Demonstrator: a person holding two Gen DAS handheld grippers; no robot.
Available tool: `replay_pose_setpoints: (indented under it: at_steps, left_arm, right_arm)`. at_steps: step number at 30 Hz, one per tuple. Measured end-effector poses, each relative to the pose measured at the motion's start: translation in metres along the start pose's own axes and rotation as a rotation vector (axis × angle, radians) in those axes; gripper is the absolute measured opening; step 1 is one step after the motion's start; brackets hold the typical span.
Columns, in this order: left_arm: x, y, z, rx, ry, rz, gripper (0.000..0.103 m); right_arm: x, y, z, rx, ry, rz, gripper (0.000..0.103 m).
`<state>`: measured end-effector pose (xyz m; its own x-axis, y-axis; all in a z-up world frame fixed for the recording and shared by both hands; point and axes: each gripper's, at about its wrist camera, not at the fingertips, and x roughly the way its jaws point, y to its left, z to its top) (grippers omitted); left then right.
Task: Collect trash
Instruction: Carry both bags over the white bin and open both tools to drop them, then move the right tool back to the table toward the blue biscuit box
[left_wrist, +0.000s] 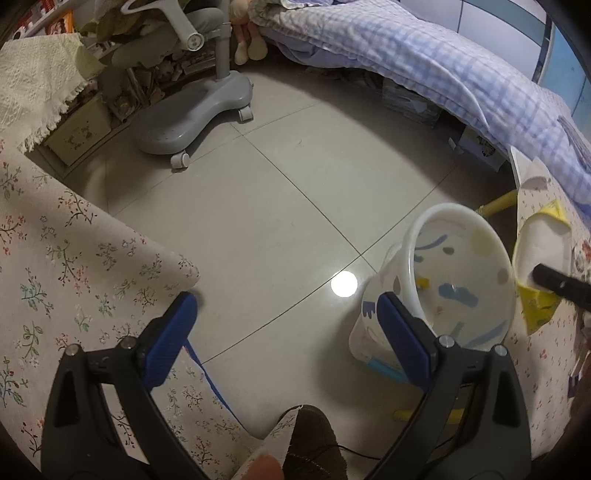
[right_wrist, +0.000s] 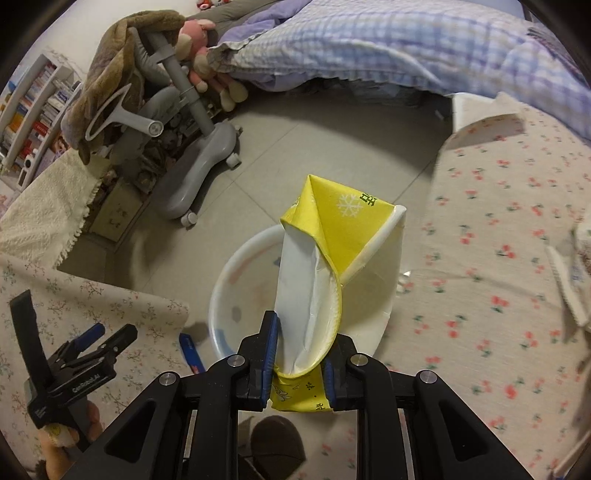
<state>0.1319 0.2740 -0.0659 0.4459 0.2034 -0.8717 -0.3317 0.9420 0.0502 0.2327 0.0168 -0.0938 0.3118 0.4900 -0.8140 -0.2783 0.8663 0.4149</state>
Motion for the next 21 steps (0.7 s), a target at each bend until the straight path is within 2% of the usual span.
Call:
replay_pose_setpoints:
  at_steps: [2, 4, 5, 6, 9, 12, 21]
  left_arm:
    - [-0.001, 0.002, 0.001, -0.019, -0.002, -0.014, 0.098]
    - [0.0, 0.003, -0.001, -0.025, 0.005, -0.025, 0.098]
    - [0.0, 0.002, -0.002, -0.025, 0.01, -0.03, 0.098]
    - [0.0, 0.003, -0.003, -0.026, 0.011, -0.032, 0.098]
    - [-0.005, 0.0, -0.003, -0.034, 0.005, -0.044, 0.098]
    - [-0.011, -0.005, -0.004, -0.034, -0.004, -0.065, 0.098]
    - [-0.022, -0.044, -0.006, 0.042, -0.007, -0.106, 0.098]
  right_arm:
    - [0.007, 0.004, 0.0, -0.007, 0.001, 0.007, 0.026]
    - [0.008, 0.003, -0.002, -0.012, 0.002, 0.011, 0.037]
    - [0.007, 0.002, -0.003, -0.009, 0.002, 0.008, 0.049]
    - [0.004, 0.002, -0.003, -0.003, 0.0, 0.005, 0.055]
    - [-0.01, 0.003, -0.002, -0.014, -0.019, 0.003, 0.056]
    - [-0.029, 0.001, -0.004, -0.045, -0.048, -0.038, 0.059]
    - [-0.11, -0.05, -0.019, -0.022, -0.131, -0.137, 0.065]
